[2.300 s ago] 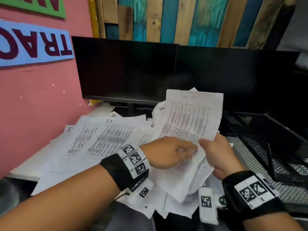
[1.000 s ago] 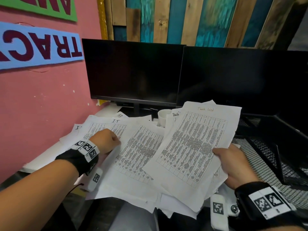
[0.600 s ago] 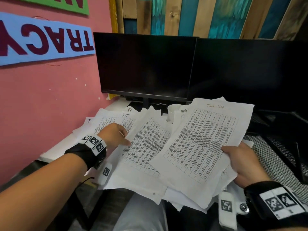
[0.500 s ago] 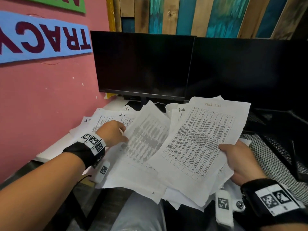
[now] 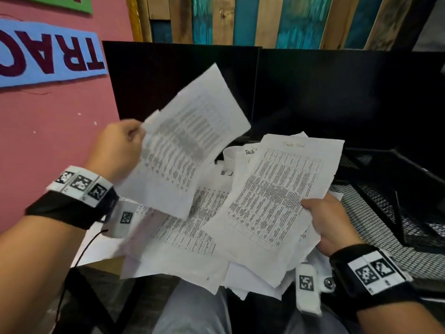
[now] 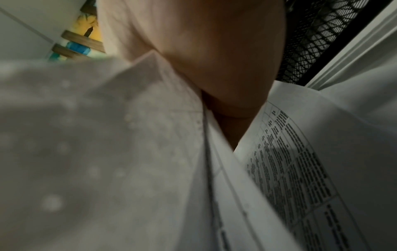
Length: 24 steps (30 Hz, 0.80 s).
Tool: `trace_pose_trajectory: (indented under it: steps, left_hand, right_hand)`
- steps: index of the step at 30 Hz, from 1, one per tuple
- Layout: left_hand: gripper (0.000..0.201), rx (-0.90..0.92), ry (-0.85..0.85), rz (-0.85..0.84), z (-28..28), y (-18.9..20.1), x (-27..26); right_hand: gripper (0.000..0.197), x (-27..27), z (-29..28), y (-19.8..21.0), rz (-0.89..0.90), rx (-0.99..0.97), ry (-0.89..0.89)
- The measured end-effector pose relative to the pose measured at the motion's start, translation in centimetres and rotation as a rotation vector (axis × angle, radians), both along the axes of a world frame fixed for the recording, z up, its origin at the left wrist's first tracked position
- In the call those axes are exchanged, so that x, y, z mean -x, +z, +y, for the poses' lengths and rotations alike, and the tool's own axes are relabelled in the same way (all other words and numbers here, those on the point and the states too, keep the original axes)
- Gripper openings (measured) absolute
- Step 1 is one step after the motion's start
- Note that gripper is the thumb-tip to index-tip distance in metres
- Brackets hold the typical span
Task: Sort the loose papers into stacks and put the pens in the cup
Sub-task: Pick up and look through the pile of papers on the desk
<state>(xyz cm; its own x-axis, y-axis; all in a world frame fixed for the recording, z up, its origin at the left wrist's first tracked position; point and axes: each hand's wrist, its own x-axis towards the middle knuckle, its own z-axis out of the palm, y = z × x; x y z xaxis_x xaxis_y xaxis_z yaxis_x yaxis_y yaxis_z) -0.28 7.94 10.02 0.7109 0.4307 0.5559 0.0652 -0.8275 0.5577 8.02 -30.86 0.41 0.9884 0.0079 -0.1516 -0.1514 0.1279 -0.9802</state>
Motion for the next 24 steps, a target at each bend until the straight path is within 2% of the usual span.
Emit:
trace_pose_trajectory:
  steps: [3, 5, 7, 9, 11, 12, 15, 17, 19, 21, 24]
  left_hand:
    - [0.024, 0.309, -0.068, -0.080, 0.5, 1.2, -0.1]
    - [0.024, 0.523, -0.140, -0.076, 0.0, 0.8, -0.5]
    - [0.025, 0.674, -0.195, -0.020, -0.9, -0.3, -1.1]
    - [0.018, 0.765, -0.259, 0.108, -2.2, -2.2, -1.4]
    - [0.038, 0.791, -0.285, 0.271, -4.0, -4.2, -1.8]
    - [0.040, 0.779, -0.301, 0.336, -4.9, -5.2, -2.0]
    - [0.029, 0.757, -0.337, 0.447, -7.8, -7.4, -2.8]
    - [0.020, 0.783, -0.359, 0.437, -9.4, -8.3, -3.3]
    - [0.011, 0.816, -0.394, 0.406, -10.7, -8.6, -3.9]
    - [0.014, 0.808, -0.427, 0.376, -11.3, -8.3, -4.3]
    - [0.016, 0.747, -0.376, 0.373, -9.8, -7.5, -4.7]
  right_hand:
    - [0.048, 0.1, 0.1, 0.3, 0.001, -0.021, -0.002]
    - [0.045, 0.4, 0.3, 0.6, 0.011, -0.041, 0.007]
    - [0.042, 0.8, 0.7, 0.9, 0.028, -0.086, 0.015]
    - [0.040, 1.1, 0.9, 1.1, 0.047, -0.135, 0.020]
    - [0.037, 1.3, 1.1, 1.3, 0.062, -0.162, 0.019]
    - [0.035, 1.3, 1.1, 1.3, 0.070, -0.168, 0.016]
    - [0.026, 1.6, 1.3, 1.4, 0.067, -0.196, 0.032]
    - [0.026, 1.9, 1.5, 1.6, 0.046, -0.208, 0.093]
    - [0.026, 2.0, 1.7, 1.6, -0.035, -0.087, 0.158]
    - [0.034, 1.6, 1.6, 1.0, -0.117, 0.079, 0.165]
    - [0.043, 0.9, 0.6, 0.6, -0.092, 0.147, 0.102]
